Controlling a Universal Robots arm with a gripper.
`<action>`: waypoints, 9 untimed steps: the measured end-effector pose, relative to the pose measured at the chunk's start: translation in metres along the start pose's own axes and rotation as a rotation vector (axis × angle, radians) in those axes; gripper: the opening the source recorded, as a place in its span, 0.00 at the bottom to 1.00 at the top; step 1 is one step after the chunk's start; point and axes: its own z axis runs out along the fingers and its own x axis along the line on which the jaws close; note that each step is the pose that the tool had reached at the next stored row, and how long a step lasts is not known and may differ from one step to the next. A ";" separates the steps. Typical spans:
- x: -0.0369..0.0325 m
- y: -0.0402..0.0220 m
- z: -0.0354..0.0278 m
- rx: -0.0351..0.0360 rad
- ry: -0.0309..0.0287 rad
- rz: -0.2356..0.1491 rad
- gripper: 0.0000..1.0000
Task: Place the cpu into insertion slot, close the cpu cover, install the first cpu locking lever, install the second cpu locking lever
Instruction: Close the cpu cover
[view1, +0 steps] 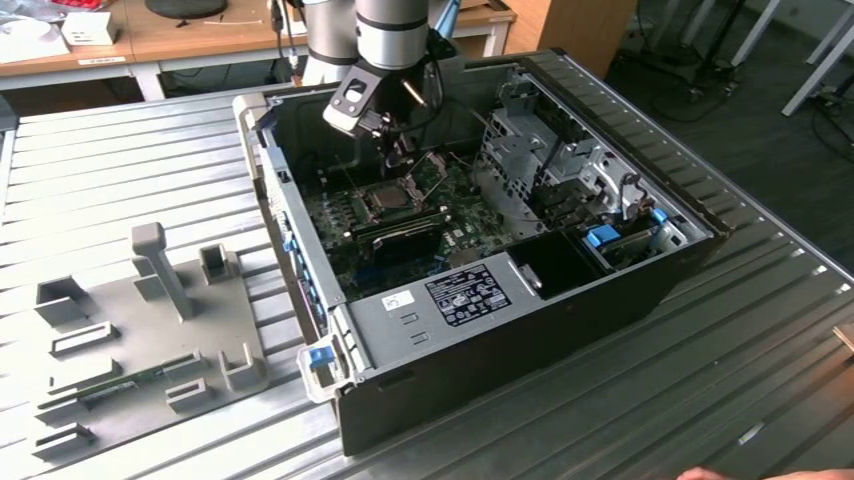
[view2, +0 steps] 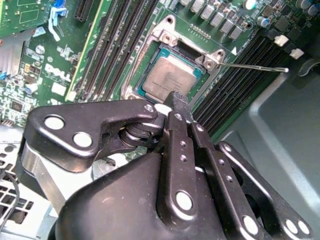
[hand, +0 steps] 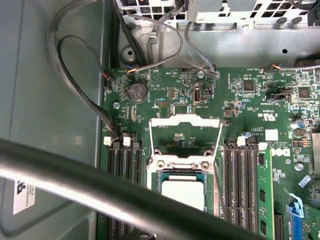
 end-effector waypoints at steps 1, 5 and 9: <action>0.0000 0.0000 -0.0003 -0.0001 0.0001 0.000 0.11; 0.0000 0.0001 -0.0013 0.0000 0.0001 0.000 0.11; 0.0000 0.0001 -0.0021 0.0019 -0.0003 0.000 0.11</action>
